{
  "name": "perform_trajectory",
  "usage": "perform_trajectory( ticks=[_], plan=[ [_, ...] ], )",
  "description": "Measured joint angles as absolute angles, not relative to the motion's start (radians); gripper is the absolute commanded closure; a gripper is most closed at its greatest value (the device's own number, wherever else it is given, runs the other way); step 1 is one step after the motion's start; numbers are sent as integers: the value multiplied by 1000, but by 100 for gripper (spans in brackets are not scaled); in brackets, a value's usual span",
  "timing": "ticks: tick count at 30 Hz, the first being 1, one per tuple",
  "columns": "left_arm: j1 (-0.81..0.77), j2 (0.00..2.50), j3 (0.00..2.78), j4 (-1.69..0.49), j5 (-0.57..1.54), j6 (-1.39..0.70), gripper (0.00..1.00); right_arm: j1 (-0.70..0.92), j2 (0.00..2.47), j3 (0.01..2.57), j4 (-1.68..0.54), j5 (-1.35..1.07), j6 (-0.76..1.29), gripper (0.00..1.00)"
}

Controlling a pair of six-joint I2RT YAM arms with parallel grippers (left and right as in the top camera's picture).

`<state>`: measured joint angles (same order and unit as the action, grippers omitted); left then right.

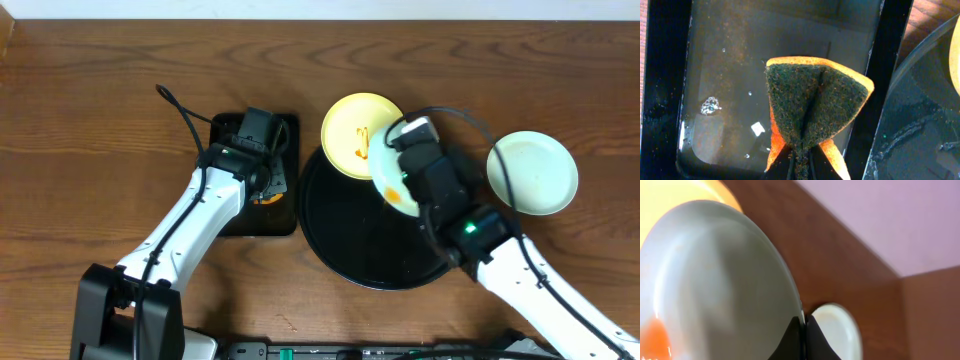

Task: Clean dirty plates on tray and stack at the side
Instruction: 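Carry the green plate right and stack it on the other green plate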

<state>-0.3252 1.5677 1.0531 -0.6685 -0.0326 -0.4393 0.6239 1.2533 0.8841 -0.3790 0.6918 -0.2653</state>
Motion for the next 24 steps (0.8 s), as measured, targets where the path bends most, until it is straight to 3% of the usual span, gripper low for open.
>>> perform_trajectory(
  ticks=[16, 24],
  plan=[
    [-325, 1568, 1053, -666, -32, -439, 92, 680, 1253, 885, -287, 850, -380, 99],
    [-325, 1568, 1053, -666, -32, -439, 92, 610, 1253, 886, -332, 833, -230, 99]
  ],
)
